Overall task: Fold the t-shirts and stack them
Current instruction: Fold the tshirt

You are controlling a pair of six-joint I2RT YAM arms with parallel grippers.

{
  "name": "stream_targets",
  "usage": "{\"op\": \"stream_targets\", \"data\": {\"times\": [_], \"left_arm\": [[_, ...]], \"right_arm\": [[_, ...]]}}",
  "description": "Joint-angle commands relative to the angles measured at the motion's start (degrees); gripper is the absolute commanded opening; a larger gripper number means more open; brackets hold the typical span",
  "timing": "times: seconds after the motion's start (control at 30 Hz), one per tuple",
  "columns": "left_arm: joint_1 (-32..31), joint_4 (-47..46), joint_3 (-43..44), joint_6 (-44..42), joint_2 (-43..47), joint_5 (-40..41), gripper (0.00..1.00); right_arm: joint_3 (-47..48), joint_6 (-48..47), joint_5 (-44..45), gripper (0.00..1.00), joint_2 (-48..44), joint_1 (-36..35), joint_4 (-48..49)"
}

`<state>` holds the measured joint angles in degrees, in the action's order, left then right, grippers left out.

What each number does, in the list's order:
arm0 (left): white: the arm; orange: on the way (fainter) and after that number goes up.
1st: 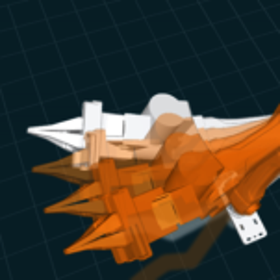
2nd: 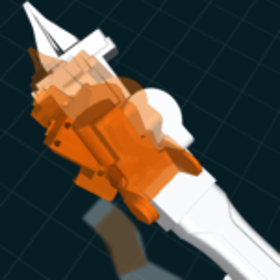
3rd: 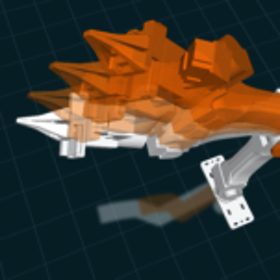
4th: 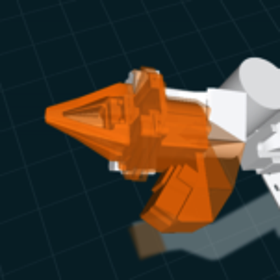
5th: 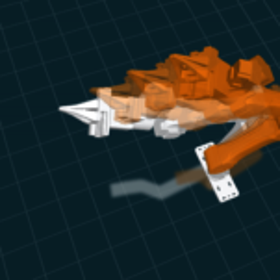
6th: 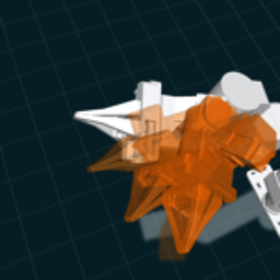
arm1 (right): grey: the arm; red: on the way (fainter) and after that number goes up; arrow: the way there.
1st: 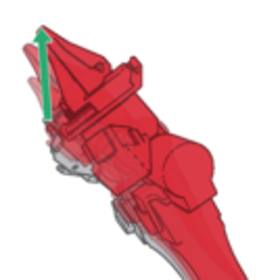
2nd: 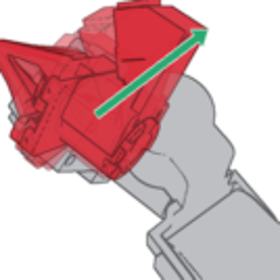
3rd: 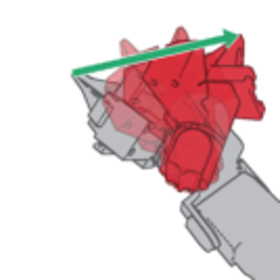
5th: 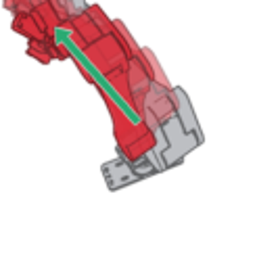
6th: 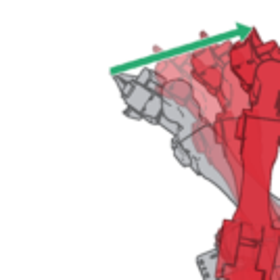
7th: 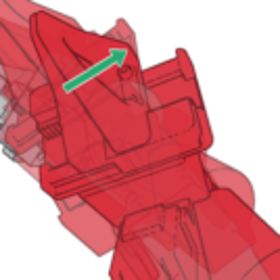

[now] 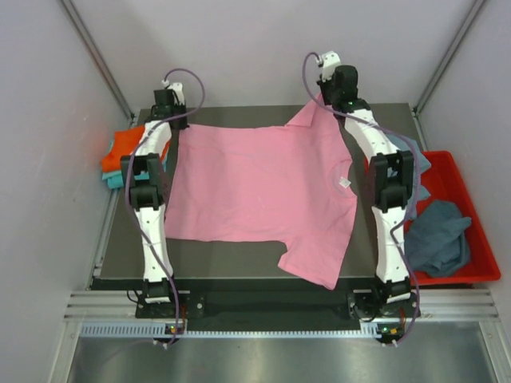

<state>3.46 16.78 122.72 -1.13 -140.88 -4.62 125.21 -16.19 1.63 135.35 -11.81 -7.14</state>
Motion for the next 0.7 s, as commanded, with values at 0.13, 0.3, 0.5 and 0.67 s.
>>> {"op": "stream_targets", "data": {"times": [0.13, 0.3, 0.5, 0.67], "left_arm": [[0.67, -2.36, -5.10, 0.95, 13.61, -4.69, 0.00], [0.58, 0.09, -8.72, 0.78, 17.47, -5.57, 0.00], [0.93, 4.76, -12.58, -0.10, 20.37, -5.13, 0.00], [1.63, 4.50, -19.08, -0.19, 23.72, -5.75, 0.00]], "right_arm": [[-6.02, 1.77, -3.47, 0.00, -13.88, 0.30, -2.70], [-14.18, 2.56, -4.61, 0.00, -20.90, 0.39, -4.73], [-24.81, 3.61, -5.85, 0.00, -29.61, 0.39, -6.57], [-30.19, 4.41, -6.11, 0.00, -35.76, 0.04, -7.71]]}}
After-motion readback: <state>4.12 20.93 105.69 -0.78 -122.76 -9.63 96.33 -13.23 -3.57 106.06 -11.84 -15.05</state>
